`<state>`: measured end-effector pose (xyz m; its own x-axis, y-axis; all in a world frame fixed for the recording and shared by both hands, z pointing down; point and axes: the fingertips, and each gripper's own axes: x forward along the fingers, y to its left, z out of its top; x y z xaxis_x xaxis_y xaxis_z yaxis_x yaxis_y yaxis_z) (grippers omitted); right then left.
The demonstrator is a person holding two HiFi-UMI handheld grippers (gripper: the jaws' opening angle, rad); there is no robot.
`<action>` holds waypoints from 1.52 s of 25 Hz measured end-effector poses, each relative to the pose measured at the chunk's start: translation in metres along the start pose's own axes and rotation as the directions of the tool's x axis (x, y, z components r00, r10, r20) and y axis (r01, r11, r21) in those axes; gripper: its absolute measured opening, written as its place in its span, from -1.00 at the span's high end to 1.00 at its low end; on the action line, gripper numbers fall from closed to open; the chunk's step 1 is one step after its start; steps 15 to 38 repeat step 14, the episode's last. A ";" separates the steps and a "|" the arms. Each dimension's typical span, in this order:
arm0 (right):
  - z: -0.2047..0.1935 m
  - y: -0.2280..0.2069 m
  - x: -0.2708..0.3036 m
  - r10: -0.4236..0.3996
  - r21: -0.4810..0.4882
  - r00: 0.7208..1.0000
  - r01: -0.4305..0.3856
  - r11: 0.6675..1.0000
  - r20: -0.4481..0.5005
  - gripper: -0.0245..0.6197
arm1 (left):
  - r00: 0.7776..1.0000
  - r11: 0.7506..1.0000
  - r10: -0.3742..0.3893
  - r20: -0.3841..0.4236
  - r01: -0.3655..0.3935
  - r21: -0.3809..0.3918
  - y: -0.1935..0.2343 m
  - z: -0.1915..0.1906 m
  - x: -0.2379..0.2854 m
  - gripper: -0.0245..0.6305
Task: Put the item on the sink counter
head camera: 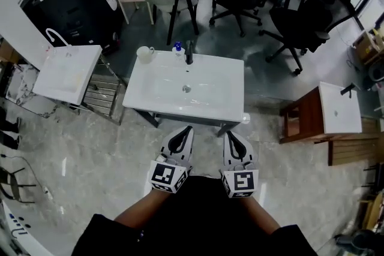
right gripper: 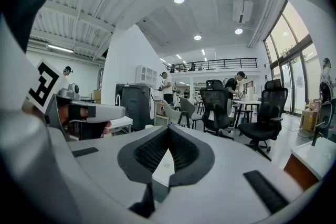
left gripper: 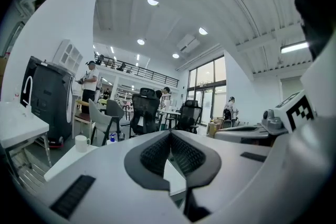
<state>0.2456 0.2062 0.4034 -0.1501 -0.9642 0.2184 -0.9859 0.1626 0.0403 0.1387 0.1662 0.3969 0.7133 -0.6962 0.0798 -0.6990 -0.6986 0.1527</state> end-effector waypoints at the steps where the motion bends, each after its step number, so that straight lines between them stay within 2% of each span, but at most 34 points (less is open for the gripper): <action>1: -0.004 -0.003 -0.003 -0.001 0.004 1.000 0.001 1.000 -0.002 0.83 | 1.000 1.000 0.004 -0.004 -0.003 0.011 -0.005 -0.002 0.002 0.87; 8: -0.017 -0.028 -0.029 -0.003 0.028 1.000 0.003 1.000 0.012 0.83 | 0.998 0.999 0.035 -0.058 -0.034 0.028 -0.032 -0.020 0.010 0.87; 12: -0.026 -0.037 -0.035 0.006 0.045 1.000 -0.007 0.999 0.008 0.83 | 0.996 0.998 0.059 -0.074 -0.058 0.012 -0.038 -0.030 0.013 0.87; 38: -0.033 -0.041 -0.038 0.006 0.046 1.000 -0.006 0.999 -0.001 0.83 | 0.995 0.998 0.067 -0.076 -0.067 0.001 -0.042 -0.036 0.013 0.87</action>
